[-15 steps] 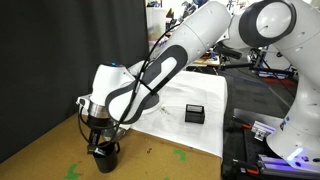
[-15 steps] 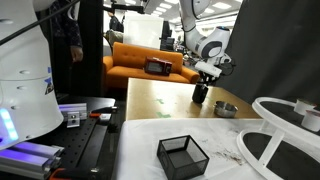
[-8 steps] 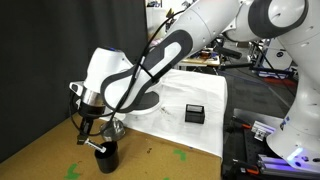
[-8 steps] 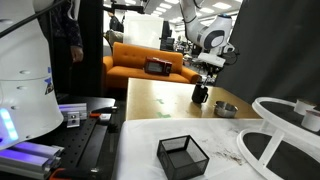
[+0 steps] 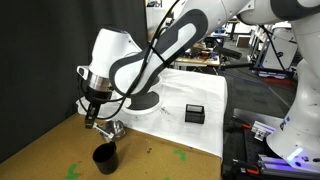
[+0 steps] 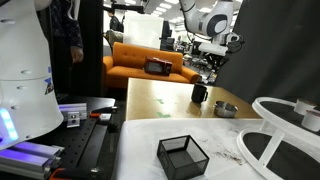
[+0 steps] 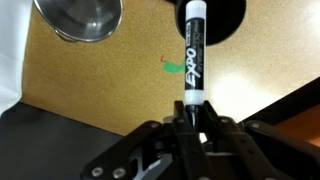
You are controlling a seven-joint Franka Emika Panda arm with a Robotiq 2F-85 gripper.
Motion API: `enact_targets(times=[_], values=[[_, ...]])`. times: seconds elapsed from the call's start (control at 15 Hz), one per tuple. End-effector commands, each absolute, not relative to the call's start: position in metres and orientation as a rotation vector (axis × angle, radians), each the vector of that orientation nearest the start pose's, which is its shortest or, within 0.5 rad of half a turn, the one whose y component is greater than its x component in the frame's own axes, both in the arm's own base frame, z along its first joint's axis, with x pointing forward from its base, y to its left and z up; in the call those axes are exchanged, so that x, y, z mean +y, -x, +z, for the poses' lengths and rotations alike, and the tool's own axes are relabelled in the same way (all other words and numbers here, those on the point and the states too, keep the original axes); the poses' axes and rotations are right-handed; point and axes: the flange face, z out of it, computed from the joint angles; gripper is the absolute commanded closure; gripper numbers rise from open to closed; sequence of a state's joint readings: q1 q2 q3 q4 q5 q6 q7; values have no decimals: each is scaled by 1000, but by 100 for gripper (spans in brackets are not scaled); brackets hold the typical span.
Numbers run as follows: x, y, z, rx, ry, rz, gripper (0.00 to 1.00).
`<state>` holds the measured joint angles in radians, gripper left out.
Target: Pick up the marker from the black cup and put it on the table, then move the silver bowl backward
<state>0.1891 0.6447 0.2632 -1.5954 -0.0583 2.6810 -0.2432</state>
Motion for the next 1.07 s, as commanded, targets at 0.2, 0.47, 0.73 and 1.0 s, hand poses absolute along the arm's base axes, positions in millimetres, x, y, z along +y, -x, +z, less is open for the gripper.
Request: enact_targets(times=[0.2,0.47,0.73,1.0], values=[[234,-644,300,-662,2992,-418,95],[190,-623,263,-468,3022,-286,95],[149,-601,207,-280,2976,-145,95],[135,-587,162,-173,2904,-56,95]])
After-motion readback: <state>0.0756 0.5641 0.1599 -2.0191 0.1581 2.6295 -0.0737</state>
